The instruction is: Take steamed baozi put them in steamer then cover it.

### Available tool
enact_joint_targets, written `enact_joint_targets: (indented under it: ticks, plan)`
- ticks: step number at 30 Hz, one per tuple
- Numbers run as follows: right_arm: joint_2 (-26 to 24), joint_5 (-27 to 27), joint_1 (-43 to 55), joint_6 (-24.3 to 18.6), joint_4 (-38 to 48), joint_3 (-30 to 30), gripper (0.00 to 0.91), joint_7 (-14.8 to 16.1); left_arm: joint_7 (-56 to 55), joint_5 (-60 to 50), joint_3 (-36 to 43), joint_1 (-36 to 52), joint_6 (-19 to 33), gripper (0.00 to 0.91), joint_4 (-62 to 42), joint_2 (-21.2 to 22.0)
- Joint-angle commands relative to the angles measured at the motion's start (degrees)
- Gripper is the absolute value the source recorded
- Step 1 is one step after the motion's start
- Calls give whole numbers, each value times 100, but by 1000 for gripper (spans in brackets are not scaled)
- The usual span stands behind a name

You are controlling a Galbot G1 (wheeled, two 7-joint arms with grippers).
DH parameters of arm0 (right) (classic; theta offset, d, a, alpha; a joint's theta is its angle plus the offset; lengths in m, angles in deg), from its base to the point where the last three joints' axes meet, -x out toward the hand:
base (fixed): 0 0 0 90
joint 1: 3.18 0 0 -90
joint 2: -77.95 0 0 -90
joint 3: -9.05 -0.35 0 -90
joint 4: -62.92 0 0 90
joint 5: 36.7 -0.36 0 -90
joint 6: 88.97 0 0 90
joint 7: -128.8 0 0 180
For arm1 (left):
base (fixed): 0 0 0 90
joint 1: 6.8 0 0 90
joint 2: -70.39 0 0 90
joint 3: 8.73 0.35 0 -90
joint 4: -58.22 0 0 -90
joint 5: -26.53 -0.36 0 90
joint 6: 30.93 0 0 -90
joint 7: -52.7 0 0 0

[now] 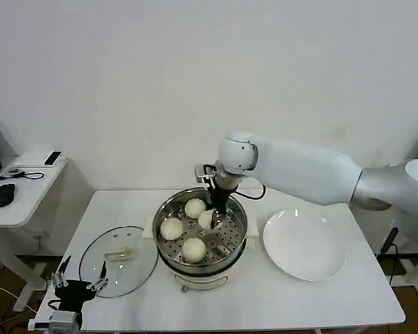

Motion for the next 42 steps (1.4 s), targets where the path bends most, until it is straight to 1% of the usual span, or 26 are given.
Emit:
enact_joint_targets:
  ticks: [1, 4, 14, 15, 17, 18, 29, 31, 33, 34, 35, 36, 39, 40, 41, 42]
  plan:
    - [58, 141, -113, 15, 121, 167, 504, -23, 7, 119, 1, 3, -3, 907, -13, -10]
    - [73, 317, -170, -41, 235, 169, 504, -20, 3, 106, 4, 19, 0, 907, -51, -16]
    - [97, 432, -234, -75, 384, 153, 504, 20, 12, 106, 6, 42, -1, 907, -103, -30]
    - [92, 432, -237, -80, 389, 153, 514, 19, 11, 109, 7, 44, 0, 907, -105, -33]
    - [84, 450, -251, -90, 416, 148, 605, 0, 14, 110, 7, 59, -1, 907, -136, -31]
    - [80, 462, -254, -93, 419, 150, 907, -7, 16, 110, 8, 68, -1, 907, -159, -32]
    - [36, 400, -206, -92, 384, 21, 907, -27, 22, 112, 10, 79, -5, 907, -133, -20]
    - [-69, 404, -160, -264, 321, -52, 907, -13, 24, 111, 6, 78, -1, 907, -142, -18]
    - [-268, 112, -72, -320, 222, -202, 907, -27, 22, 103, -5, 79, 2, 907, -141, -7]
    - [-307, 69, -52, -359, 168, -266, 907, -21, 21, 104, -7, 77, 0, 907, -134, -7]
    - [-502, 53, -14, -445, 75, -429, 907, 71, 32, 104, -15, 63, -2, 907, -110, -19]
    - [-544, 31, -7, -467, 23, -518, 907, 98, 38, 107, -26, 60, -5, 907, -94, -25]
    - [-1022, -70, -121, -470, -115, -1427, 907, 85, 49, 119, -45, 77, -7, 907, -73, -23]
    - [-1108, -104, -212, -510, -113, -1754, 907, 28, 14, 130, -37, 92, 8, 907, -104, -20]
    - [-1222, -226, -360, -622, -126, -2058, 907, -185, -20, 143, -28, 113, 28, 907, -141, -16]
    - [-1301, -282, -451, -710, -146, -2303, 907, -335, -39, 142, -18, 133, 52, 907, -191, -4]
